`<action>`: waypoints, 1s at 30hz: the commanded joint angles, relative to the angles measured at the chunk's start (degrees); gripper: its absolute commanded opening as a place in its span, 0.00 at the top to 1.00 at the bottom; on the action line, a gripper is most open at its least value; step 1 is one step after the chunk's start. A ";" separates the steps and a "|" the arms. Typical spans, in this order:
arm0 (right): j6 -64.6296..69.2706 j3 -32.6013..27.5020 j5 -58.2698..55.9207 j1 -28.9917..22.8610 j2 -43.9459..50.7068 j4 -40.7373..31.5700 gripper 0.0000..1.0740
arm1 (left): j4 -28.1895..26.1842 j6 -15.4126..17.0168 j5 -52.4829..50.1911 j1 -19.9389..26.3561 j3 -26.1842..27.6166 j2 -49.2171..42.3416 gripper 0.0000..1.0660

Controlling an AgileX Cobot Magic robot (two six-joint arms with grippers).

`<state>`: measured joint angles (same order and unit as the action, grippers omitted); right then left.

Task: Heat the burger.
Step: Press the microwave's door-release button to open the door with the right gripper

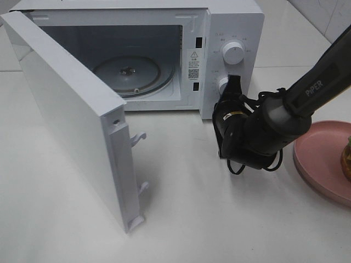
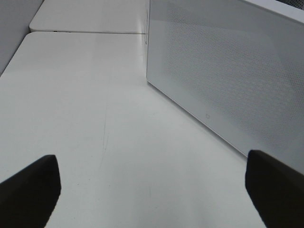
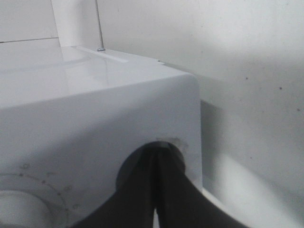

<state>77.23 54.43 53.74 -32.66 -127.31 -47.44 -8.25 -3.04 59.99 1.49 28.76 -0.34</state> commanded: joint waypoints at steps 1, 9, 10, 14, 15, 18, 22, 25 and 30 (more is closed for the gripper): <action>-0.69 4.76 9.97 2.41 0.57 4.58 1.00 | -0.06 -0.06 -0.57 0.17 -0.11 -1.38 0.08; -0.23 4.76 8.25 1.95 0.57 5.04 1.00 | -0.06 -0.06 -0.57 0.17 -0.11 -1.38 0.08; -0.23 4.76 8.25 1.95 0.57 5.04 1.00 | -0.06 -0.06 -0.57 0.17 -0.11 -1.38 0.08; 0.69 2.69 6.76 1.03 1.78 5.39 1.00 | -0.06 -0.06 -0.57 0.17 -0.11 -1.38 0.08; 0.69 2.69 6.76 1.03 1.78 5.39 1.00 | -0.06 -0.06 -0.57 0.17 -0.11 -1.38 0.08; 0.80 0.69 6.42 1.03 2.92 6.42 1.00 | -0.06 -0.06 -0.57 0.17 -0.11 -1.38 0.08; 0.86 -2.64 2.23 1.03 5.21 7.79 1.00 | -0.06 -0.06 -0.57 0.17 -0.11 -1.38 0.08; 0.80 -4.30 2.06 1.03 6.07 7.79 1.00 | -0.06 -0.06 -0.57 0.17 -0.11 -1.38 0.08; 0.57 -6.76 -1.32 1.03 8.31 8.48 1.00 | -0.06 -0.06 -0.57 0.17 -0.11 -1.38 0.08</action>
<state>77.92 47.84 51.17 -31.86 -120.84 -40.34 -8.25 -3.04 59.99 1.49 28.76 -0.34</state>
